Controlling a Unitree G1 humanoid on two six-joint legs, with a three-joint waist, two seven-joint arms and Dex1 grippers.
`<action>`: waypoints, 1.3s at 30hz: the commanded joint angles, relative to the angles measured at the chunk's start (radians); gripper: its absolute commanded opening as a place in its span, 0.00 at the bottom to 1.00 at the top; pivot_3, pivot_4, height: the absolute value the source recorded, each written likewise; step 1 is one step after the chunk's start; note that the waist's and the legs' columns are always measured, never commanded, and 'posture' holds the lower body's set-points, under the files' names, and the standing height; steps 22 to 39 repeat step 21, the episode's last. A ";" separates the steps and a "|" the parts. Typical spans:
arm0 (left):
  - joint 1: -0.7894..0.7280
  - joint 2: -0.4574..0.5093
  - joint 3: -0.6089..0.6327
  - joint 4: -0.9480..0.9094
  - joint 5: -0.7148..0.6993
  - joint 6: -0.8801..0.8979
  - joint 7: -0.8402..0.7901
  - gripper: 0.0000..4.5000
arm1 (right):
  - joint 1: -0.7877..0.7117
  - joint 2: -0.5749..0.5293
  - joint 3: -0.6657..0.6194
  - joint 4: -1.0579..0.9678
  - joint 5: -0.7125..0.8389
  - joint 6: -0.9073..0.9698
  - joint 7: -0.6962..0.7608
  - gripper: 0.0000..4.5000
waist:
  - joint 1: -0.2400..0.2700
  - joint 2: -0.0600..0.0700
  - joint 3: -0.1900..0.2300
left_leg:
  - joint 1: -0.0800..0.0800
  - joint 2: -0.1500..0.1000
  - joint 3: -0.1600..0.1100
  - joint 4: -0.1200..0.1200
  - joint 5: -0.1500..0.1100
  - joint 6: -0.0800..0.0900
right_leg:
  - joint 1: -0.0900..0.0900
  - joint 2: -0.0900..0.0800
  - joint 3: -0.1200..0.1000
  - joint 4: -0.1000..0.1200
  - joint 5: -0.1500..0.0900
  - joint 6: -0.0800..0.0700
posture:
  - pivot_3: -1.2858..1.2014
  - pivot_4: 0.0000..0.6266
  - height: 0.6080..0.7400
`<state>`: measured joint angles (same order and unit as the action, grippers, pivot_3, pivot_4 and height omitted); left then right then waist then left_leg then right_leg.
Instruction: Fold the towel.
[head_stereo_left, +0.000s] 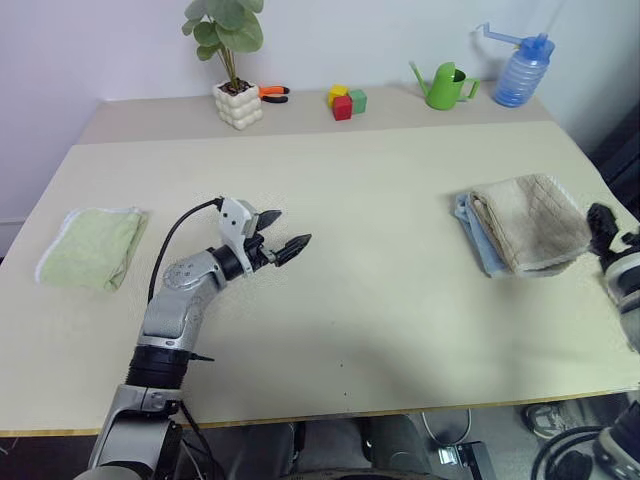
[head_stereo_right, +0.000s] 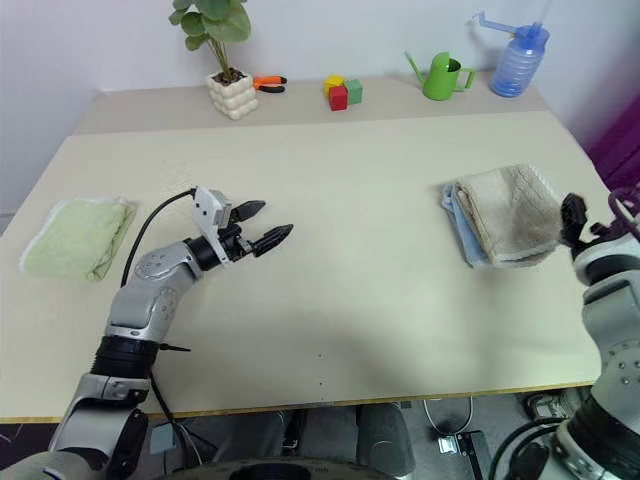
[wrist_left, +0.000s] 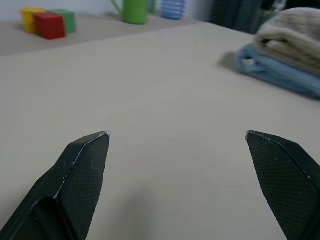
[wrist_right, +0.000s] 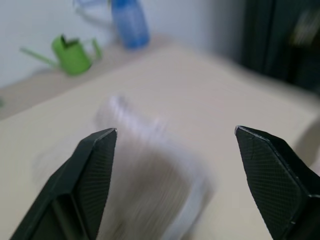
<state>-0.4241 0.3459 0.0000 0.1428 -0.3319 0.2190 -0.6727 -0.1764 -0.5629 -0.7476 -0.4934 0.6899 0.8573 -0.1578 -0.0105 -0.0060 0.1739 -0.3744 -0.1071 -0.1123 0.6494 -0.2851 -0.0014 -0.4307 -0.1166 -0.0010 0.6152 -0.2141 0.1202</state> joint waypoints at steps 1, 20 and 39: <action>-0.038 0.016 0.071 0.046 0.050 -0.084 0.087 1.00 | -0.009 -0.097 0.125 -0.003 -0.099 -0.142 0.160 0.86 | -0.002 0.000 0.000 | 0.000 0.000 0.000 0.000 0.000 0.000 | 0.000 0.000 0.000 0.000 0.000 0.000 | 0.52 0.24 0.94; 0.304 0.113 0.200 -0.330 0.048 -0.011 0.189 1.00 | -0.225 -0.173 0.745 0.328 -0.329 -0.463 0.852 0.86 | 0.022 -0.002 0.001 | -0.001 0.000 -0.001 0.001 0.000 0.000 | 0.001 -0.001 -0.001 -0.002 0.000 0.000 | 0.52 0.24 0.94; 0.319 0.110 0.209 -0.351 0.046 -0.004 0.200 1.00 | -0.248 -0.164 0.755 0.354 -0.334 -0.468 0.866 0.86 | 0.022 -0.002 0.001 | 0.000 0.000 -0.001 0.001 0.000 0.000 | 0.001 -0.001 -0.001 -0.002 0.000 0.000 | 0.52 0.24 0.94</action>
